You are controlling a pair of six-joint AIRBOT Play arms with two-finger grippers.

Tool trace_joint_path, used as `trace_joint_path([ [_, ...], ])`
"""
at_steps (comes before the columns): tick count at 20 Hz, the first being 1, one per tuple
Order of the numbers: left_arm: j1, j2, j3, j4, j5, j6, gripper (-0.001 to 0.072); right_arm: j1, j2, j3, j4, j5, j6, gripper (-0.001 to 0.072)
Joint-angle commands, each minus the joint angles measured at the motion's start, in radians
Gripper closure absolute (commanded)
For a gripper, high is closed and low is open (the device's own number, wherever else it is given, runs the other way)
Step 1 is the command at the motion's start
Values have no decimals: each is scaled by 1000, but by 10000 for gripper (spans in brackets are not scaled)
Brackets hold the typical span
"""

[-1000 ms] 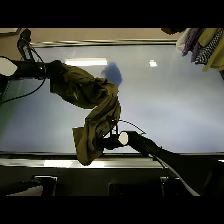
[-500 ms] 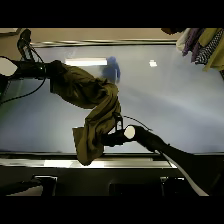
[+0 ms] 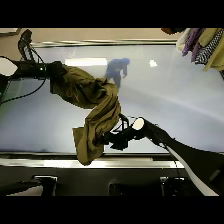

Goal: Fold the clothes and pants, and hang the long-sleeved shirts on hangers.

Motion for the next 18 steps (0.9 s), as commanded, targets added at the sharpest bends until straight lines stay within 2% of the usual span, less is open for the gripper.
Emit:
trace_joint_path([
  [1,1,0,0,2,-1,0,675,89,-79,-1,171,-60,-63,38],
  [2,1,0,0,2,0,0,675,106,-92,-1,200,-90,-63,57],
  [4,1,0,0,2,0,20,675,115,-97,-1,203,-140,-62,194],
  [5,1,0,0,2,-1,26,675,106,-95,0,204,-156,-63,341],
  [6,3,0,0,2,-1,26,675,92,-92,0,201,-164,-64,567],
  [7,8,0,0,2,-2,26,675,69,-82,0,197,-167,-70,682],
  [9,24,2,0,2,-21,26,675,-1,-36,0,140,-157,-47,684],
  [13,132,2,0,2,-159,26,676,-313,172,0,-279,8,127,684],
  [15,180,1,-10,2,-218,27,676,-523,294,9,-426,77,141,684],
  [18,197,1,-56,2,-259,76,676,-757,390,76,-506,93,135,684],
])
